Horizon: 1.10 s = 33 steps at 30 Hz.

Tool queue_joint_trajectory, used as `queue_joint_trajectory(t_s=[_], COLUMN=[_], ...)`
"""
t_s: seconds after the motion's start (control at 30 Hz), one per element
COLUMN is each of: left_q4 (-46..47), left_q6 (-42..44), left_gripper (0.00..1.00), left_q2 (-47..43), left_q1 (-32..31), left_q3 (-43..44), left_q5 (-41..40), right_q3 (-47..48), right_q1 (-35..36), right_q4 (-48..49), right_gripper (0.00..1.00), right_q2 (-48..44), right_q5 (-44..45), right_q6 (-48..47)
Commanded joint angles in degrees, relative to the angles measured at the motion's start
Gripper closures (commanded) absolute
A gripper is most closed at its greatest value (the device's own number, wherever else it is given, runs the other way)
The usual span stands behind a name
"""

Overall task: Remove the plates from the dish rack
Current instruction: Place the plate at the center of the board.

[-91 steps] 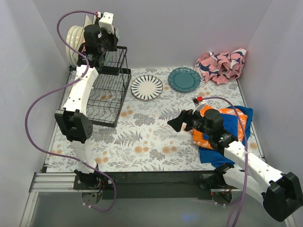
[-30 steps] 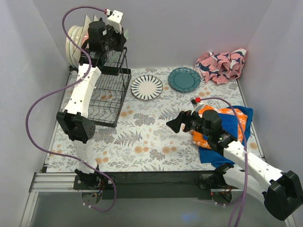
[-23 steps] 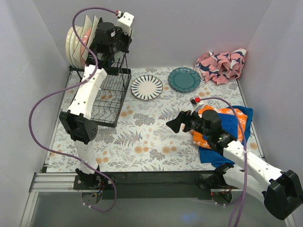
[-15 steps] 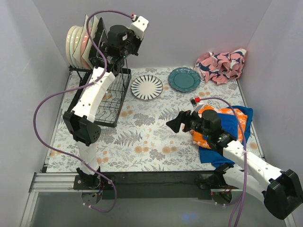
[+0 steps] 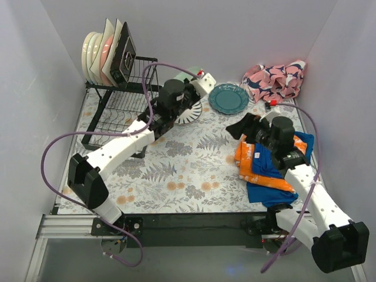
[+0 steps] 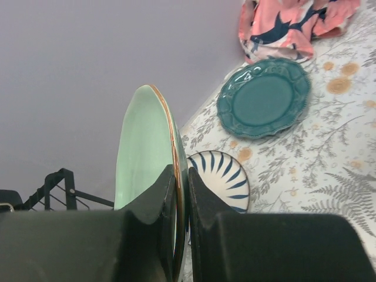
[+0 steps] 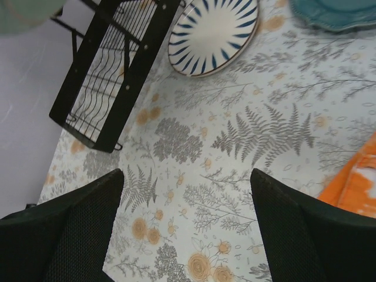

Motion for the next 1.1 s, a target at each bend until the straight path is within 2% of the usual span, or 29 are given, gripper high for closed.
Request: queue_joint_trajectory(t_s=[0.0,0.13,0.33,0.53,0.7,0.9,1.0,1.07], left_q4=[18.5,26.1,33.2,36.7,39.8,45.5,46.2,46.4], left_q6=[5.5,9.5,12.0,13.7,16.0,19.8,19.2,18.5], left_gripper=[1.00,1.00,1.00,1.00,1.00,1.00,1.00,1.00], left_q2=[-9.9,-13.2,-12.6,-6.2,-1.6,1.7,2.0,2.0], left_q1=[-4.6,-11.3,-20.6,-25.2,-27.7,-28.7,-28.8,-28.8], left_q3=[-8.6,-19.4,-29.5,-31.6,-31.0,-32.4,-33.1,-33.8], left_q5=[-6.5,-11.9,-17.6,-20.2,-21.3,-23.4,-22.7,-22.1], right_q3=[6.9,13.2,17.4,16.7,18.6,15.3,15.3,13.7], right_q1=[-12.1,-18.1,-18.6,-16.4,-11.1,-9.9,-9.5,-9.5], right_q4=[-0.9,-0.7,2.8,2.1,-7.2,-7.7,-6.9,-3.5], right_gripper=[0.07,0.07,0.07,0.08,0.08,0.11,0.18,0.25], right_q2=[2.7,6.4,9.7,13.2,18.4,20.2,22.2,22.4], right_q5=[-11.9,-18.9,-24.9,-25.6,-19.2,-13.9,-16.2,-18.4], right_q6=[2.6,5.2,8.5,7.2,1.4,0.0,0.1,2.0])
